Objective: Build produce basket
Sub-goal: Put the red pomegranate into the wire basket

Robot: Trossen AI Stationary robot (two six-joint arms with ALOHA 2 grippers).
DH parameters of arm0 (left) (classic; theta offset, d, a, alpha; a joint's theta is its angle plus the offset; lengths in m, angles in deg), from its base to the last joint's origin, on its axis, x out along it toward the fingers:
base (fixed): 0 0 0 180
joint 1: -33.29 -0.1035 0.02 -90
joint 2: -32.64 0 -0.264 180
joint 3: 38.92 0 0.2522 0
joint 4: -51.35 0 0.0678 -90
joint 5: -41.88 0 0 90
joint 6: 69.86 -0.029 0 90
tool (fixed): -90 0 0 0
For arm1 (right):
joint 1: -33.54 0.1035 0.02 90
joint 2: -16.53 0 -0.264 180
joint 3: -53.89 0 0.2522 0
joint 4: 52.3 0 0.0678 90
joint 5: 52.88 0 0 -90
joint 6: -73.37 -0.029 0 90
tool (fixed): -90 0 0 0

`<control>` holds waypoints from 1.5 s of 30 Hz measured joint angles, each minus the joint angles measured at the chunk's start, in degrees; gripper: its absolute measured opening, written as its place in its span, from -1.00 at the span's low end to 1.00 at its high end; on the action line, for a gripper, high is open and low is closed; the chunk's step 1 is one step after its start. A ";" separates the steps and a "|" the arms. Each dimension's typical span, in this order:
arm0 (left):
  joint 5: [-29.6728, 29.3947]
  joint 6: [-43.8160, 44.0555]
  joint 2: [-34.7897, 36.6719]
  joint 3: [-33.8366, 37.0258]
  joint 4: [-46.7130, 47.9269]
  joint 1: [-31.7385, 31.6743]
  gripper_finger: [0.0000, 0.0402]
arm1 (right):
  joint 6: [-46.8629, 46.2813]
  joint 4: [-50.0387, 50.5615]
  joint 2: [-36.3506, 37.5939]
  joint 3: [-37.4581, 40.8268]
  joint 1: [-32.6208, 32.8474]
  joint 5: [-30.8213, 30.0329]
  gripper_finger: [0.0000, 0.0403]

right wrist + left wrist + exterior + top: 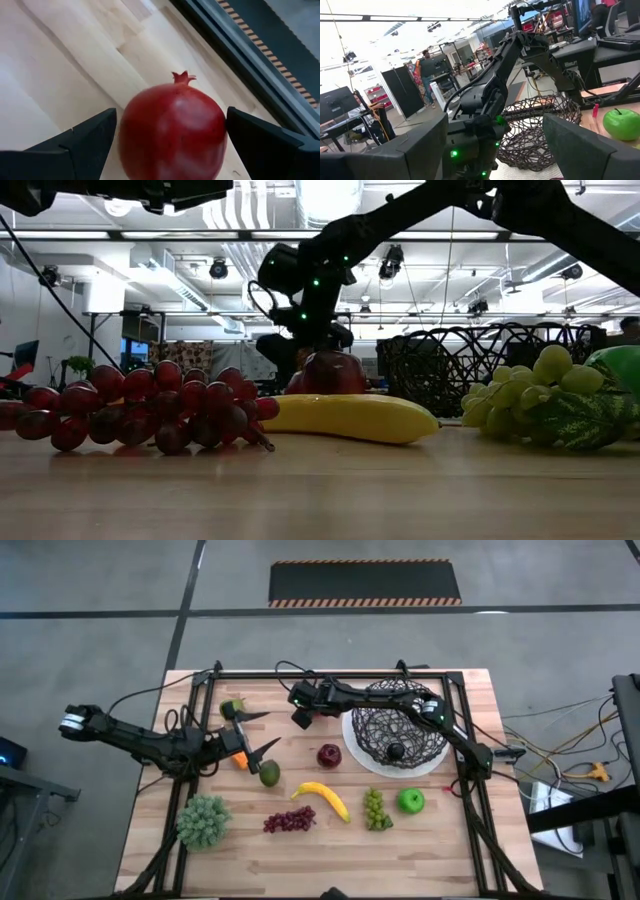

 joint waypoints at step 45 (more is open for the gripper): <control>0.04 0.09 -0.09 0.04 0.00 0.01 0.52 | 12.08 -7.76 32.69 16.55 4.50 4.03 0.53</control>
